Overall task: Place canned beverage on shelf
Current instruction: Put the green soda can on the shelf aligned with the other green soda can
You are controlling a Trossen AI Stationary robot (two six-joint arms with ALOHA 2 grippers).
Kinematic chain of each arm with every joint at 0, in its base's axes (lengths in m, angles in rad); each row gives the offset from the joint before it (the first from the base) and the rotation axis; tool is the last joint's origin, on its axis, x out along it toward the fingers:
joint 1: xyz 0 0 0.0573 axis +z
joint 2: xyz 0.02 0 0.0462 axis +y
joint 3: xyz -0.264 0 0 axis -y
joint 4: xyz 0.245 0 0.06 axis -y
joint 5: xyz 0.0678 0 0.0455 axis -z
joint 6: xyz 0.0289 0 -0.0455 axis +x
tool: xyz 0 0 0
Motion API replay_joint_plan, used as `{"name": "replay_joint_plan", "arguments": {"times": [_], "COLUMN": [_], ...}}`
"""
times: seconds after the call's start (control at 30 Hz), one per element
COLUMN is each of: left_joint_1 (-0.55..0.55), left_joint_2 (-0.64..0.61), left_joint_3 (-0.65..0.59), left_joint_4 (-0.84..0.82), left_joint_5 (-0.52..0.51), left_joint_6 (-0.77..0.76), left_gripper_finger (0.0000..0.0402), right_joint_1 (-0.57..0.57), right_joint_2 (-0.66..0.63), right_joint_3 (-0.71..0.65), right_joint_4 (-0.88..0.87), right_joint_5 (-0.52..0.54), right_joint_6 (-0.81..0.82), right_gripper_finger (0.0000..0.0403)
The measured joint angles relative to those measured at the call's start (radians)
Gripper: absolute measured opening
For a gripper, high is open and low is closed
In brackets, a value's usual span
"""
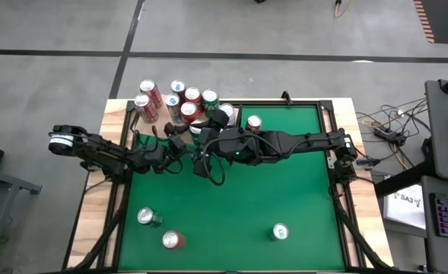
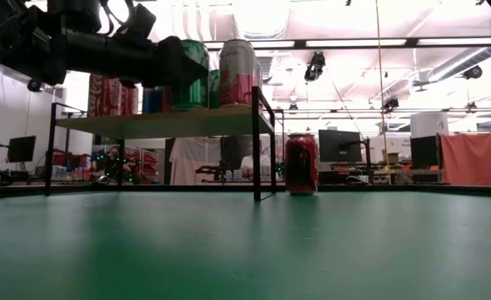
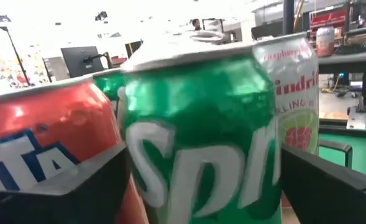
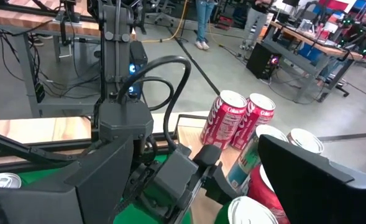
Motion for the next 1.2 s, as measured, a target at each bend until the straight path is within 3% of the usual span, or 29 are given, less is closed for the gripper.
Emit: {"name": "replay_joint_plan", "arguments": {"times": [0.67, 1.2], "left_joint_1": [-0.002, -0.040], "left_joint_2": [-0.037, -0.163], "left_joint_3": [0.000, 0.000], "left_joint_4": [-0.028, -0.122], "left_joint_5": [-0.004, -0.007], "left_joint_6": [0.013, 0.032], "left_gripper_finger": [0.0377, 0.0378], "right_joint_1": [0.000, 0.000], "right_joint_2": [0.000, 0.000], "right_joint_3": [0.000, 0.000], "right_joint_4": [0.000, 0.000], "right_joint_5": [0.000, 0.000], "right_joint_6": [0.013, 0.018], "right_gripper_finger": [0.0336, 0.0336]}}
